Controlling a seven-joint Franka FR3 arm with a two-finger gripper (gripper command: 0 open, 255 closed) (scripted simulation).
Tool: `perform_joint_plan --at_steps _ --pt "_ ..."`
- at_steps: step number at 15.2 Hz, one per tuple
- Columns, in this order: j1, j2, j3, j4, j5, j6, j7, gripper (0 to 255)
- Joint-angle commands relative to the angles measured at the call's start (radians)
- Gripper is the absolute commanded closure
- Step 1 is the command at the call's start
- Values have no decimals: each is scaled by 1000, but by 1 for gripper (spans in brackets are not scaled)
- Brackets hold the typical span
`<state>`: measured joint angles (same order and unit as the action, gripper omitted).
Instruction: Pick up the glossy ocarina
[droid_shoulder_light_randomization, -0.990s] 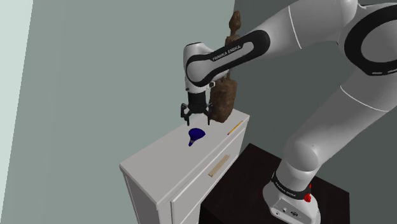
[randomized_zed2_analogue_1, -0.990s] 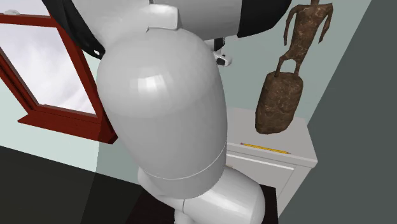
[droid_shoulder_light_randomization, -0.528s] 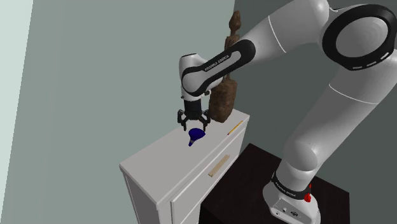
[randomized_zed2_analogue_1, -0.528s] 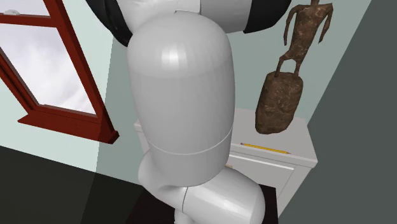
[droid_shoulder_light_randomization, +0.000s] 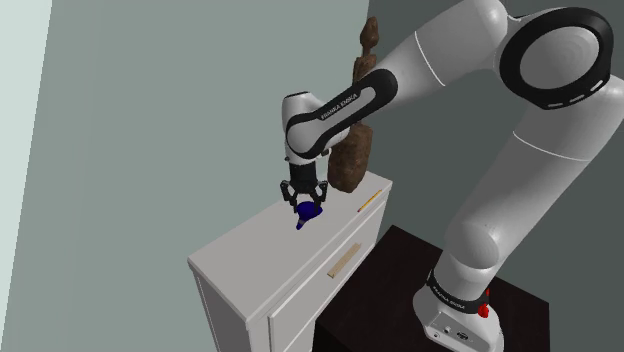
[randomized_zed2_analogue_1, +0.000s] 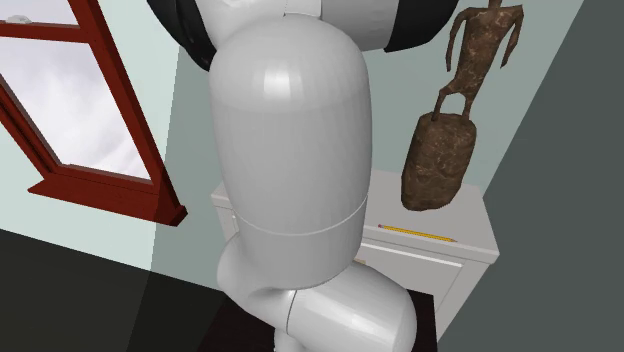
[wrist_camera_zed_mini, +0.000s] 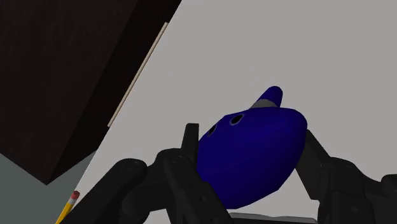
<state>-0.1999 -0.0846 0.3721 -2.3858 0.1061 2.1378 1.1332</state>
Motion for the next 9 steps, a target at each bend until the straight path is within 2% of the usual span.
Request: perform_joint_plan --at_steps 1,6,9 --pt "0 1 0 -2 0 0 0 255" --pt "0 2 0 1 -1 -1 0 255" --pt "0 -25 -3 18 6 -44 -5 255"
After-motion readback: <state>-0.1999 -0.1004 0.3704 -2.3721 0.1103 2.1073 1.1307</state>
